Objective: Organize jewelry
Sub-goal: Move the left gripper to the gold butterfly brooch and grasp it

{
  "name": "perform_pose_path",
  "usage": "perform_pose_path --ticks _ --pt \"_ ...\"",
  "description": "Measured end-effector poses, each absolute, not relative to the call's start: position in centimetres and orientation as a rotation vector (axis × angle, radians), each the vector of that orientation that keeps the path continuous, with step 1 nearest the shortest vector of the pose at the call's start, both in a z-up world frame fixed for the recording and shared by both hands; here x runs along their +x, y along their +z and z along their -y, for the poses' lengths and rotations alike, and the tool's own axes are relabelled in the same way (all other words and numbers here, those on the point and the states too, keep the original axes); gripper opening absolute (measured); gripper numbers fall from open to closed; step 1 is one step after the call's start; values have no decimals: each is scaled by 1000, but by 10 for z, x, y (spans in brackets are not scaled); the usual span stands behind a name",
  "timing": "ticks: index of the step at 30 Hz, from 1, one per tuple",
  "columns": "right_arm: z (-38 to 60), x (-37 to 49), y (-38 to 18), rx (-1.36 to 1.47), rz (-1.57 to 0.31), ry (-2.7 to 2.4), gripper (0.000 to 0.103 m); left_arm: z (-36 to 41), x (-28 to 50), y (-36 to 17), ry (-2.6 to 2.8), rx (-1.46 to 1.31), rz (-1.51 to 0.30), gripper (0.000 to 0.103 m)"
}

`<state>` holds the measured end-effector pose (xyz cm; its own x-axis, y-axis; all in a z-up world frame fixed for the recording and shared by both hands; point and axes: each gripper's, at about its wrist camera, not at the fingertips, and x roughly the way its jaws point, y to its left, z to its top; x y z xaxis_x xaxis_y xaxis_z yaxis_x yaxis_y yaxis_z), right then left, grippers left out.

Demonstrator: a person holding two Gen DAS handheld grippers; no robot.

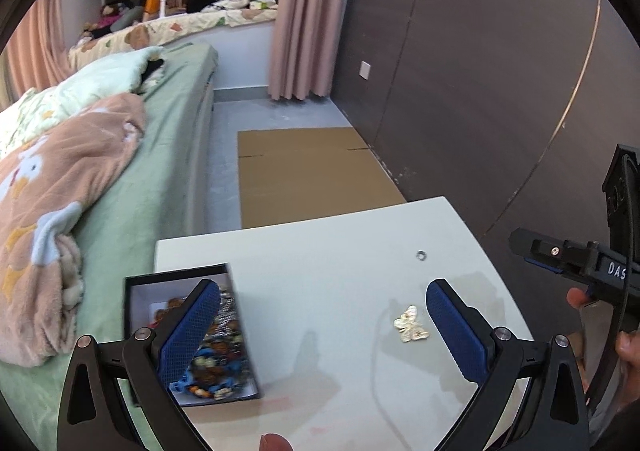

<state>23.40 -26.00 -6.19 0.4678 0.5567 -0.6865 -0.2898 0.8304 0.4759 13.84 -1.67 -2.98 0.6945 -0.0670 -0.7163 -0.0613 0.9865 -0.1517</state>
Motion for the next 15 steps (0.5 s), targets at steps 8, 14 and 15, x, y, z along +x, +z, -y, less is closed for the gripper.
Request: perform_pose_path --ticks 8,14,15 --pt "291 247 -70 361 -1000 408 103 54 168 -35 -96 -128 -840 103" --pt "307 254 -75 403 -1027 354 103 76 175 -57 -161 -104 -863 99" --pt "308 255 -76 399 -1029 343 103 77 175 -61 -168 -105 -870 96"
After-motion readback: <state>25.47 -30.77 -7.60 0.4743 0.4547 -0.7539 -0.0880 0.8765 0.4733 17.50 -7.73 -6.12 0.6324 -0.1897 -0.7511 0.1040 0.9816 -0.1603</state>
